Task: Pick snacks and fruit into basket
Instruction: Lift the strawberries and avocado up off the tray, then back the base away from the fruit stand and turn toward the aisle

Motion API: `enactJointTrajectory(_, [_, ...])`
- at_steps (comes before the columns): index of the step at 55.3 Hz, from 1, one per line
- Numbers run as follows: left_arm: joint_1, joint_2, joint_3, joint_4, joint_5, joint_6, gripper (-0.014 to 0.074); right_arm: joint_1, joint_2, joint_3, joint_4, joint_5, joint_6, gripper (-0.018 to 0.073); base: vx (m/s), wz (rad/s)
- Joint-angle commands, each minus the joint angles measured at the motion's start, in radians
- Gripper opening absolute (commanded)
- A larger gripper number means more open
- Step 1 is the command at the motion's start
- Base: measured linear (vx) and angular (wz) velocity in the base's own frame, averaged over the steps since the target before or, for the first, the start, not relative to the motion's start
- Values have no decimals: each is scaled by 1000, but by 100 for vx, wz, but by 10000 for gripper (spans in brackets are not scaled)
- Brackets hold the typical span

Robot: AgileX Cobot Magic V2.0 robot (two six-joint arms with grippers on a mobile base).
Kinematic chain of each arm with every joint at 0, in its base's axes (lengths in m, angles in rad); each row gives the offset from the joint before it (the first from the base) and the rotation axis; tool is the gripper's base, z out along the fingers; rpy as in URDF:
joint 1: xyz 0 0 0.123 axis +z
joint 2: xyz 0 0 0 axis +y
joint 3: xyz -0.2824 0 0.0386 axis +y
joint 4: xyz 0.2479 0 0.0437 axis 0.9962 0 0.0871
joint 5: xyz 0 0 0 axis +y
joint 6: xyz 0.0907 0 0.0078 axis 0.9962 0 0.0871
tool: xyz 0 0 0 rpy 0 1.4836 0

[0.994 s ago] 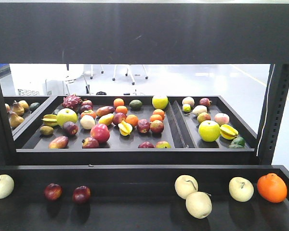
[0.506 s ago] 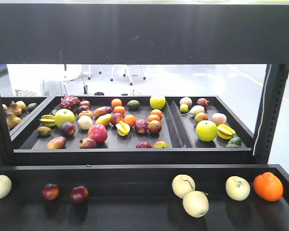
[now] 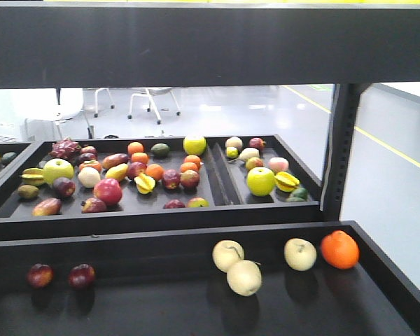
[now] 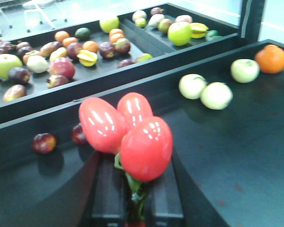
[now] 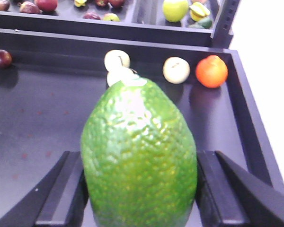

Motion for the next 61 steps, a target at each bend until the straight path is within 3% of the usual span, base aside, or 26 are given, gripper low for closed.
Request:
enactJointTrajectory(1, [-4, -4, -32, -17, -63, -5, 0, -4, 1, -29, -40, -77, 0, -8, -16, -16])
enactJointTrajectory(61, [-4, -4, -32, -17, -63, -5, 0, -4, 3, -29, -41, -77, 0, -8, -26, -3])
